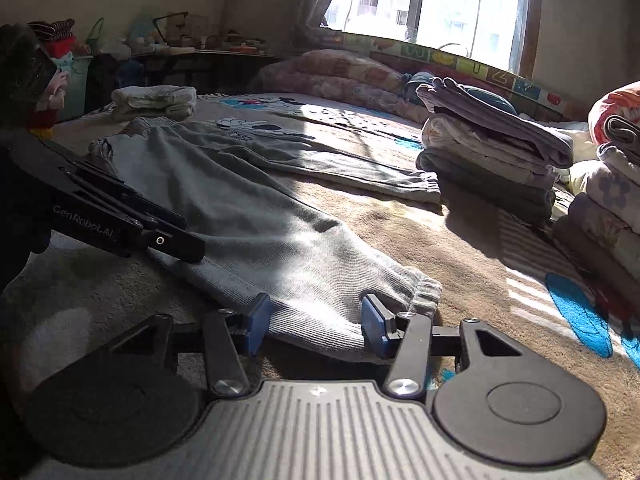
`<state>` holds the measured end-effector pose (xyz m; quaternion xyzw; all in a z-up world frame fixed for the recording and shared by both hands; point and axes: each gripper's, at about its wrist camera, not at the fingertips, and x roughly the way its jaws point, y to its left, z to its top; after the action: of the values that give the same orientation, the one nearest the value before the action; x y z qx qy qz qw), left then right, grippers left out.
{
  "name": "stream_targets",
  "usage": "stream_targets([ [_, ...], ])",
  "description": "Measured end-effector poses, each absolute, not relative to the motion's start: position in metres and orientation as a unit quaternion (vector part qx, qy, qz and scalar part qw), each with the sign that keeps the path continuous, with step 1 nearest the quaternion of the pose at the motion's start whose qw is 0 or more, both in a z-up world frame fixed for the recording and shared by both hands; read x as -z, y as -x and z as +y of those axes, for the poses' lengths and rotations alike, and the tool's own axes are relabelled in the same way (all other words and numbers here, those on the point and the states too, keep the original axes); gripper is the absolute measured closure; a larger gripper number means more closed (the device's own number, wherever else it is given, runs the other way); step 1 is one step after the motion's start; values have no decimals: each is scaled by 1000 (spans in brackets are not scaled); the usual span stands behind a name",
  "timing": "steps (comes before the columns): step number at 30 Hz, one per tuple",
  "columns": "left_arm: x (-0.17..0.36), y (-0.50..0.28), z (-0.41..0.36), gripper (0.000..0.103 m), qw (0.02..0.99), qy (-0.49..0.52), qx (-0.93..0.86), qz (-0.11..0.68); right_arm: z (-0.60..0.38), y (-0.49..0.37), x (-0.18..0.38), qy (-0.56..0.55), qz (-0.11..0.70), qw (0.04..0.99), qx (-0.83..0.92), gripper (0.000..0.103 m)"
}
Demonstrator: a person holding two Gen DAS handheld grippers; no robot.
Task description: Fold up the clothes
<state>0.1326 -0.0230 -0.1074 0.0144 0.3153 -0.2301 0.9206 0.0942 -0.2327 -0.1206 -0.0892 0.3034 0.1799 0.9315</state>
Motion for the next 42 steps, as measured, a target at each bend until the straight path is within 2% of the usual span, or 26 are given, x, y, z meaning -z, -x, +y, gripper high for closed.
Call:
stream_targets([
  [2,109,-128,-29,64,917,-31,231,323,-242,-88,115,66,297,934,-185,54],
  [4,110,-124,-34,64,913,-48,232,332,-256,-80,107,23,256,948,-186,54],
  [7,105,-118,-32,64,925,-35,220,309,-282,-88,100,-71,220,961,-152,51],
  [10,102,-115,-38,64,935,-33,212,281,-313,-120,117,-185,244,944,-124,49],
  [13,113,-120,-49,64,925,-52,218,307,-326,-142,135,-241,279,921,-128,49],
  [14,118,-121,-55,64,920,-68,215,321,-324,-145,135,-242,285,918,-136,54],
  [15,120,-119,-57,64,920,-79,215,318,-324,-146,136,-245,287,915,-139,79],
  [16,121,-117,-60,63,920,-90,214,316,-323,-147,136,-249,289,913,-142,81],
  [22,120,-105,-62,63,907,-124,241,323,-331,-148,141,-277,298,906,-114,82],
  [24,117,-101,-58,63,901,-126,253,329,-320,-143,135,-239,286,921,-117,79],
  [27,100,-99,-34,65,922,-108,211,307,-304,-136,125,-181,266,939,-122,67],
  [29,87,-108,-8,68,942,-81,150,288,-293,-131,119,-142,252,949,-124,63],
  [33,75,-149,50,68,960,-37,32,275,-272,-122,106,-63,223,964,-129,63],
  [35,85,-167,71,68,946,-47,-11,320,-261,-117,100,-24,209,969,-131,65],
  [37,102,-170,87,62,928,-39,-17,371,-241,-128,113,29,268,952,-143,64],
  [42,100,-156,93,59,934,-27,-9,357,-259,-135,118,-29,289,947,-138,64],
])
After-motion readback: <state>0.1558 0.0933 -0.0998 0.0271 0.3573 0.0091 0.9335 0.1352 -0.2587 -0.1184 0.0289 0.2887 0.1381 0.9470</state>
